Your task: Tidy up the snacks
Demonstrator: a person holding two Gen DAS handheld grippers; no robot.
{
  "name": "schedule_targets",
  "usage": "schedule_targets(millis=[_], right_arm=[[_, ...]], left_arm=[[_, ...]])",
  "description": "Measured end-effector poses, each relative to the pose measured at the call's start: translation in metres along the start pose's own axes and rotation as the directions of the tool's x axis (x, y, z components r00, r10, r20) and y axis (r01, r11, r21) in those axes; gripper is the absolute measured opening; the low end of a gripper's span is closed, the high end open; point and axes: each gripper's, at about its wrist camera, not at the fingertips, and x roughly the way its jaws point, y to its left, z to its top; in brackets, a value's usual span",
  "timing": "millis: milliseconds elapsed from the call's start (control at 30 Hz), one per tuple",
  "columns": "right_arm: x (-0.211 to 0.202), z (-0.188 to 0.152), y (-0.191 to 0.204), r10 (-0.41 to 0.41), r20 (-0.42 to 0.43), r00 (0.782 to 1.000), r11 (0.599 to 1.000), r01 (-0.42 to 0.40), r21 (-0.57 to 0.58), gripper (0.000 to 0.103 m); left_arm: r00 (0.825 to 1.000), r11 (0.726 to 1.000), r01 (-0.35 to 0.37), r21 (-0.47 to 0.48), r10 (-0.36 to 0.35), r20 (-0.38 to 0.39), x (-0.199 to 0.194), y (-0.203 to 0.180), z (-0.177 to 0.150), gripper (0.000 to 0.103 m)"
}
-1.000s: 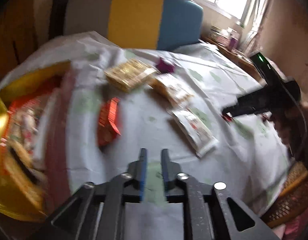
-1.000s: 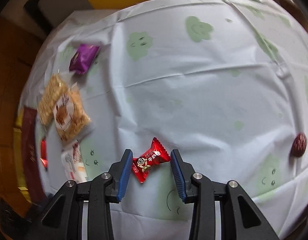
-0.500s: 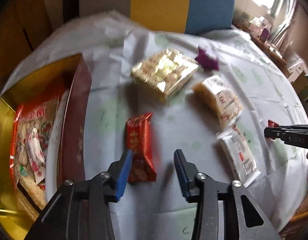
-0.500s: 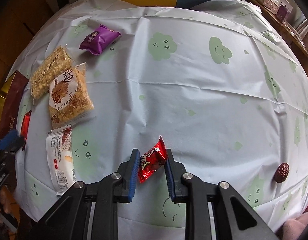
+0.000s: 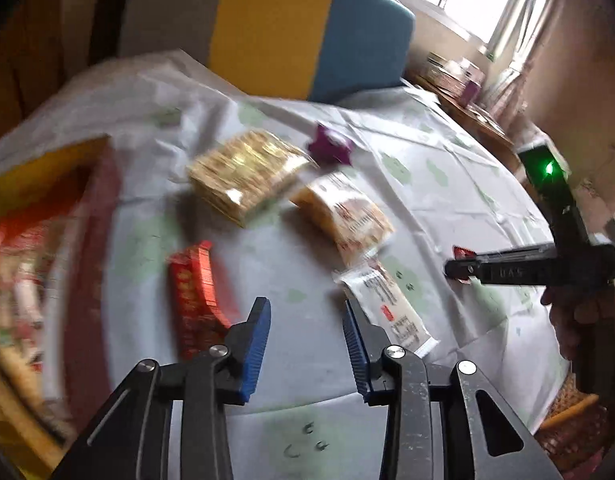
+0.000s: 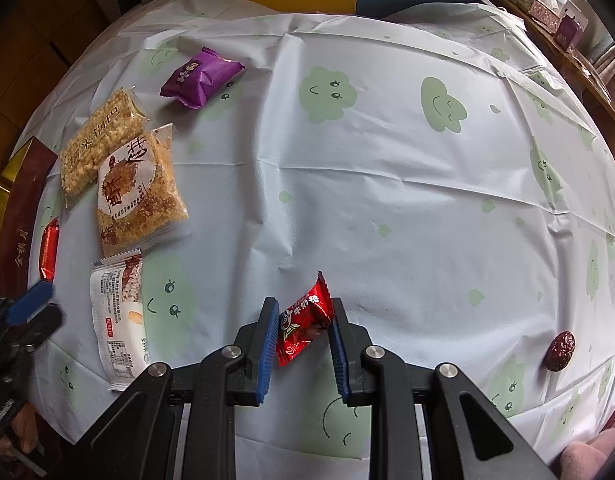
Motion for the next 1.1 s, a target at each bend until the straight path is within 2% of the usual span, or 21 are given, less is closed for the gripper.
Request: schedule_targets(millis=[33,100,167,300,367,500,533,567,633,700,733,800,833,933,1000,1100], right_arm=[[0.001,0.000,0.001,-0.002,0.000,1.000,1.000,0.002,-0.002,0.025],[0.002,0.000,0.002,-0.005,0.000,1.000,1.000,0.005,-0.005,0.025],[0.002,-0.001,0.003,-0.004,0.001,1.000,1.000,0.004,-0.009,0.025],[0.000,-0.001,0.002,0.001,0.002,1.000,1.000,-0.001,-0.011,0.025],[0.000,0.000,0.001,0.004,0.001,1.000,1.000,-0.004,-0.010,0.025],[-0.001,0.002,0.000,0.007,-0.002,1.000,1.000,-0.007,-0.011,0.025],[-0.001,0.002,-0.001,0.005,-0.003,1.000,1.000,-0.005,-0.013,0.025],[-0.001,0.002,-0.001,0.004,-0.003,1.000,1.000,-0.004,-0.014,0.025],[-0.001,0.003,-0.001,0.002,-0.001,1.000,1.000,-0.002,-0.014,0.025],[-0.002,0.005,-0.001,-0.005,0.006,1.000,1.000,0.005,-0.017,0.025],[-0.002,0.005,-0.001,-0.005,0.003,1.000,1.000,0.005,-0.016,0.025],[-0.001,0.005,-0.001,-0.011,-0.001,1.000,1.000,0.011,-0.019,0.025],[-0.002,0.005,-0.001,-0.013,0.002,1.000,1.000,0.013,-0.022,0.025],[-0.001,0.003,-0.001,-0.017,0.001,1.000,1.000,0.017,-0.025,0.025],[0.001,0.002,0.001,-0.023,-0.002,1.000,0.999,0.023,-0.025,0.025],[0.003,0.001,0.001,-0.023,-0.002,1.000,0.999,0.022,-0.026,0.025]], left_arm=[[0.998,0.998,-0.057,0.002,0.057,-0.020,-0.002,0.002,0.003,0.039],[0.991,0.992,-0.124,-0.002,0.124,-0.058,0.000,0.009,0.009,0.043],[0.984,0.988,-0.153,-0.024,0.150,-0.091,0.007,0.017,0.013,0.055],[0.972,0.982,-0.183,-0.056,0.172,-0.159,0.023,0.026,0.018,0.054],[0.966,0.979,-0.192,-0.075,0.174,-0.192,0.034,0.030,0.017,0.058],[0.967,0.978,-0.198,-0.072,0.183,-0.178,0.047,0.032,0.014,0.063],[0.972,0.978,-0.187,-0.089,0.170,-0.164,0.045,0.034,0.013,0.059],[0.974,0.979,-0.186,-0.088,0.171,-0.151,0.041,0.034,0.012,0.047],[0.981,0.983,-0.165,-0.081,0.155,-0.117,0.031,0.035,0.010,0.037],[0.985,0.987,-0.143,-0.076,0.134,-0.112,0.026,0.033,0.007,0.037],[0.984,0.987,-0.151,-0.054,0.145,-0.106,0.027,0.033,0.007,0.036],[0.980,0.984,-0.175,-0.024,0.172,-0.099,0.030,0.033,0.009,0.026],[0.982,0.985,-0.170,-0.036,0.166,-0.095,0.030,0.036,0.012,0.026],[0.981,0.981,-0.182,-0.062,0.177,-0.072,0.031,0.041,0.022,0.013],[0.982,0.981,-0.186,-0.058,0.183,-0.051,0.028,0.040,0.026,0.013],[0.985,0.985,-0.169,-0.023,0.170,0.020,0.012,0.025,0.024,0.013]])
